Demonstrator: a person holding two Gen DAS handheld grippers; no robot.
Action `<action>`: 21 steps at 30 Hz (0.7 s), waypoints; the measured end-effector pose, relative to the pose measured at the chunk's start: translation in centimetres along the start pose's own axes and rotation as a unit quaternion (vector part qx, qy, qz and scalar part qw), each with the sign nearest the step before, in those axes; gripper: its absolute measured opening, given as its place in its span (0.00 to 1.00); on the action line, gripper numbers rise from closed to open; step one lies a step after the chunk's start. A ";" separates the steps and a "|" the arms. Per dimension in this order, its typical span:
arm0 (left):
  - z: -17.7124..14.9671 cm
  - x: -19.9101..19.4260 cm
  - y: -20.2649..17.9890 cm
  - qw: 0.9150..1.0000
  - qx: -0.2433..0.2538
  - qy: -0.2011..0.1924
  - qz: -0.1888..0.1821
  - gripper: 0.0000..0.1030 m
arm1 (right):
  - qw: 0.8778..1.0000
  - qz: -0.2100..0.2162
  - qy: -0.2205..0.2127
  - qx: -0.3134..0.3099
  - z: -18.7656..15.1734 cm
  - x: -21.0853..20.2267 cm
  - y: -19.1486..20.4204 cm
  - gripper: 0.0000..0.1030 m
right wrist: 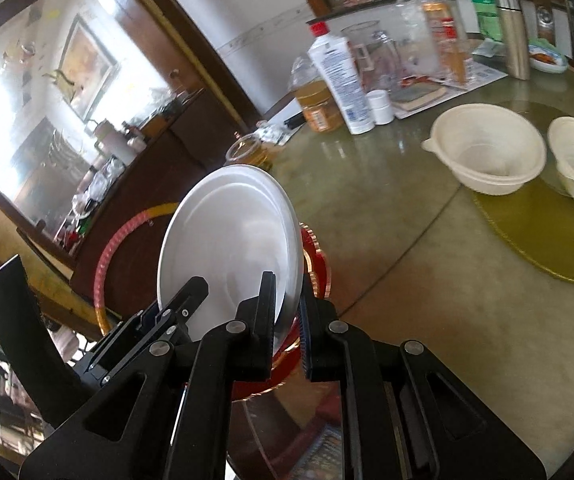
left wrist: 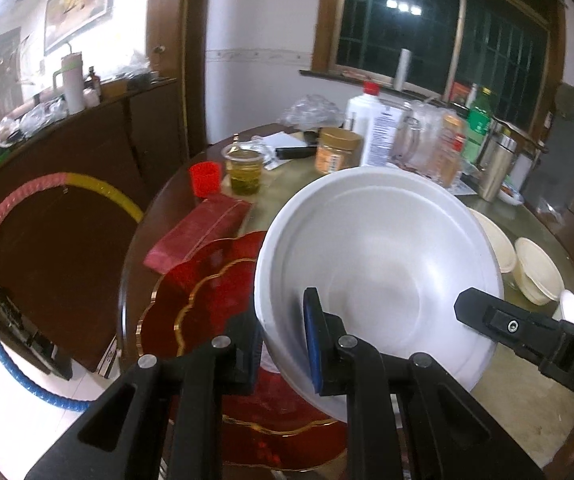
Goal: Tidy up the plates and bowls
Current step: 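Lift the white bowl and carry it toward the red plate stack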
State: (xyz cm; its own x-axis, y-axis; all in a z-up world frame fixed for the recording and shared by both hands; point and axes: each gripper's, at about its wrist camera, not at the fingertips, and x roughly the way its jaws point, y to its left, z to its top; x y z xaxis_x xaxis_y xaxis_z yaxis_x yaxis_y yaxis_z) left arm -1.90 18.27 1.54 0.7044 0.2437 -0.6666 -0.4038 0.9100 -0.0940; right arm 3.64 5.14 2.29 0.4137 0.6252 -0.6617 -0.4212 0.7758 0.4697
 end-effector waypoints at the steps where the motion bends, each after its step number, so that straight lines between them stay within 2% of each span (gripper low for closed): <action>1: 0.0 0.0 0.3 1.000 -0.002 0.000 0.002 0.17 | 1.000 0.001 0.002 -0.001 -0.1 0.2 0.2 0.10; 21: 0.0 0.5 2.8 1.000 -0.020 0.001 0.019 0.17 | 0.999 0.011 0.025 -0.022 -0.2 2.4 2.4 0.10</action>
State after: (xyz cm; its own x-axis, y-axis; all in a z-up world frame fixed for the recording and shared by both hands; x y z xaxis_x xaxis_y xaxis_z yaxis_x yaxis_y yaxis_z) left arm -2.73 20.90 0.94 0.6872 0.2772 -0.6715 -0.4536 0.8857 -0.0986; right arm 3.43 8.45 1.72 0.3637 0.6359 -0.6807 -0.4656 0.7570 0.4584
